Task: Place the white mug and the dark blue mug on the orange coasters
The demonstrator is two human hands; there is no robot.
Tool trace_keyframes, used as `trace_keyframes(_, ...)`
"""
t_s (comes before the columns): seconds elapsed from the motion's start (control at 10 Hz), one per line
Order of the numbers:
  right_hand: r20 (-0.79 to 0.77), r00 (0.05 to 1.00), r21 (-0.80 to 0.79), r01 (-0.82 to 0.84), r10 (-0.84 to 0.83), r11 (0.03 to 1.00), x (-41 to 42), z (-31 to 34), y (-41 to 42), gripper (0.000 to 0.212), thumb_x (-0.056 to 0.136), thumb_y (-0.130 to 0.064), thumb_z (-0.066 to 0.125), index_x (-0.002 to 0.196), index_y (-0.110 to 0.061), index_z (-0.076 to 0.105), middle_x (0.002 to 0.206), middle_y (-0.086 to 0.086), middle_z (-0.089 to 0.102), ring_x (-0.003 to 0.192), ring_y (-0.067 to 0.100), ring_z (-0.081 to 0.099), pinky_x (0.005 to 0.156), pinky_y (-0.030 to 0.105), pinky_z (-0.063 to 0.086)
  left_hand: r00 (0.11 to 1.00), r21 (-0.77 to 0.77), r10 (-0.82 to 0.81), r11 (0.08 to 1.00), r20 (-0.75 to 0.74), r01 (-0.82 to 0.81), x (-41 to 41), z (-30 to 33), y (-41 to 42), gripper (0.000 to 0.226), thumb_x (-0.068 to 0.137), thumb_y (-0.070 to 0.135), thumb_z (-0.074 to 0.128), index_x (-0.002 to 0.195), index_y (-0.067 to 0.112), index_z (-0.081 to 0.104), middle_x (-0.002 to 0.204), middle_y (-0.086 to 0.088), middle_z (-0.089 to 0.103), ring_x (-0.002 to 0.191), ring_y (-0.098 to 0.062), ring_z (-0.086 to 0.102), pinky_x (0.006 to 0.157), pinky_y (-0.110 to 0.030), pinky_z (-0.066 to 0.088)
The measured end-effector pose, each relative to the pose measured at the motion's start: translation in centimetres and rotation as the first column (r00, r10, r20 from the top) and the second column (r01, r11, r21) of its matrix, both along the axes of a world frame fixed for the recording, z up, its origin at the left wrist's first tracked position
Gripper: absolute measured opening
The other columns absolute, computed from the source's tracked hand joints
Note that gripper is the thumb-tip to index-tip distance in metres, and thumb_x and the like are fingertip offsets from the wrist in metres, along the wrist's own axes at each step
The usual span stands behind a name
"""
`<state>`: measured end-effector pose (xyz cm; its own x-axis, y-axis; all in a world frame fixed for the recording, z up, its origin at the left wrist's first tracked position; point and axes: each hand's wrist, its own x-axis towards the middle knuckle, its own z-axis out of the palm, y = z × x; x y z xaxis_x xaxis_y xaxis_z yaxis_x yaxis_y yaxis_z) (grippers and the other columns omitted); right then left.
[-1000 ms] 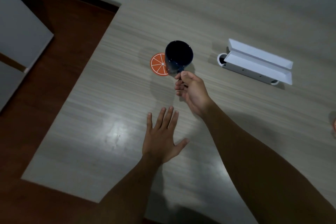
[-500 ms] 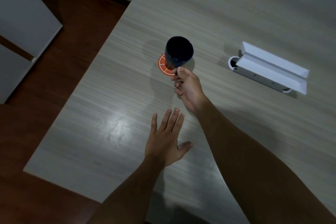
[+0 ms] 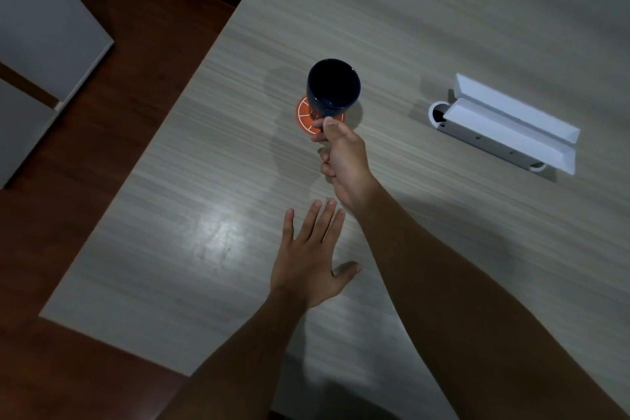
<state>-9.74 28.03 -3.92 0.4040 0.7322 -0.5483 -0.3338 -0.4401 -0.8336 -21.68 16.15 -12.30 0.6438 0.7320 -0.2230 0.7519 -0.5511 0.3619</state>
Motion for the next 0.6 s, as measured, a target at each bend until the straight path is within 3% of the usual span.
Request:
trace_keyframes(0.2,0.081,0.997,-0.048,-0.010,0.014,0.999,-0.1,0.3,0.3,0.024,0.098,-0.038,0.052,0.088,-0.029,0.072,0.092,-0.002,0.063,0.068,0.007,0.044,0.050,0.025,0.030,1.000,0.004,-0.010,1.000,-0.005,0.010,0.0,0.1,0.0,0.096,0.092,0.081,0.026,0.163,0.020,0.005,0.173,-0.003,0.005,0.160,-0.023,-0.005,0.125,-0.062,-0.003)
trace_keyframes(0.3,0.082,0.996,-0.060,-0.018,0.023,0.998,-0.1,0.4,0.2,0.024,0.098,-0.039,0.053,0.094,-0.028,0.073,0.094,-0.002,0.064,0.070,0.007,0.044,0.051,0.026,0.031,1.000,0.002,-0.007,1.000,-0.013,0.007,0.0,0.1,0.0,0.096,0.092,0.081,0.026,0.163,0.020,0.004,0.173,-0.003,0.002,0.159,-0.022,-0.007,0.125,-0.061,-0.003)
trace_keyframes(0.5,0.017,1.000,-0.048,0.013,-0.012,0.999,0.2,1.1,0.0,0.023,0.098,-0.032,0.056,0.110,-0.017,0.070,0.091,0.000,0.066,0.056,0.009,0.040,0.041,0.019,0.029,1.000,0.004,-0.003,1.000,-0.017,0.003,0.1,0.6,0.0,0.096,0.091,0.079,0.027,0.163,0.021,0.003,0.174,-0.002,-0.001,0.159,-0.021,-0.009,0.125,-0.061,-0.003)
trace_keyframes(0.6,-0.010,0.999,-0.025,0.035,-0.035,0.999,0.5,1.4,-0.5,0.013,0.097,-0.030,0.058,0.100,-0.021,0.068,0.088,0.000,0.068,0.055,0.010,0.043,0.041,0.019,0.030,1.000,0.017,0.009,1.000,-0.013,-0.009,0.1,0.7,-0.2,0.096,0.091,0.080,0.028,0.163,0.022,0.004,0.174,-0.001,-0.002,0.159,-0.020,-0.010,0.125,-0.061,-0.003)
